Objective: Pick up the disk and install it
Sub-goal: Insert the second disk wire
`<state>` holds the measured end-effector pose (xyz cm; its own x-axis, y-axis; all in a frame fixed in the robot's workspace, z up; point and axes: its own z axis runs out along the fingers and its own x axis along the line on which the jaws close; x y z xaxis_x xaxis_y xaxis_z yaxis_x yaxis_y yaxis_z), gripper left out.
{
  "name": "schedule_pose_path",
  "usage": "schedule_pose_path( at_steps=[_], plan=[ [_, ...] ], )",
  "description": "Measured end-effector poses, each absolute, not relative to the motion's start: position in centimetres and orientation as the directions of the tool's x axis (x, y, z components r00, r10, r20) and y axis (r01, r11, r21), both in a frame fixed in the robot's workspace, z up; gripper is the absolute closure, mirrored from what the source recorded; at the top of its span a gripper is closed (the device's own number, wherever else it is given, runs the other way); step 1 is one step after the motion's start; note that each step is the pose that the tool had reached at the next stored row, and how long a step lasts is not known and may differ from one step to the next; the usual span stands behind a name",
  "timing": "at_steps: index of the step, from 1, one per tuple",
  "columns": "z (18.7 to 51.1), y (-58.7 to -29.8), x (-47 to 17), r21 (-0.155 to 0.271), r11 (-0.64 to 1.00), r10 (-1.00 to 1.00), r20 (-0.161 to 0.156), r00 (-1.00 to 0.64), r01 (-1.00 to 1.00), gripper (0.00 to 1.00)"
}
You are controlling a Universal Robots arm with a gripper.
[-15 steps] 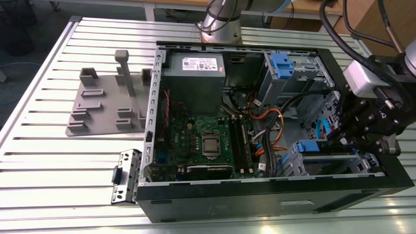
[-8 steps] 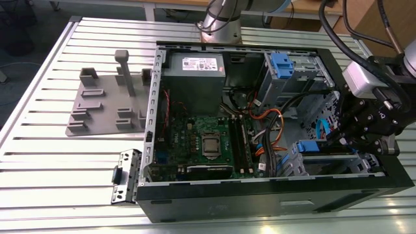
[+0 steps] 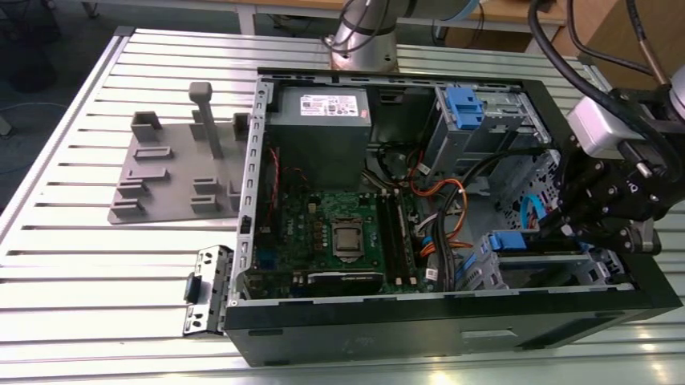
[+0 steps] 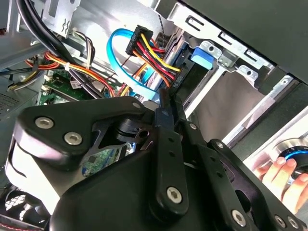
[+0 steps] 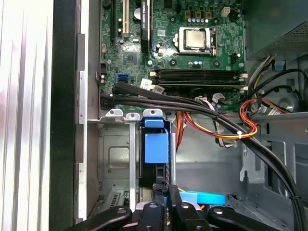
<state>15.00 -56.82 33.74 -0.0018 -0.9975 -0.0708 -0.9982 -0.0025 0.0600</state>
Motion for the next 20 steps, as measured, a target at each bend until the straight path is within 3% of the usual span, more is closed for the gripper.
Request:
schedule_pose_path(
  at_steps=[5, 20],
  plan=[
    [33.7, -57.2, 15.0, 0.06, -0.005, -0.993, -0.118, -0.002, -0.998, 0.84],
    [33.5, -57.9, 15.0, 0.06, -0.006, -0.992, -0.125, -0.002, -0.998, 0.84]
  ],
)
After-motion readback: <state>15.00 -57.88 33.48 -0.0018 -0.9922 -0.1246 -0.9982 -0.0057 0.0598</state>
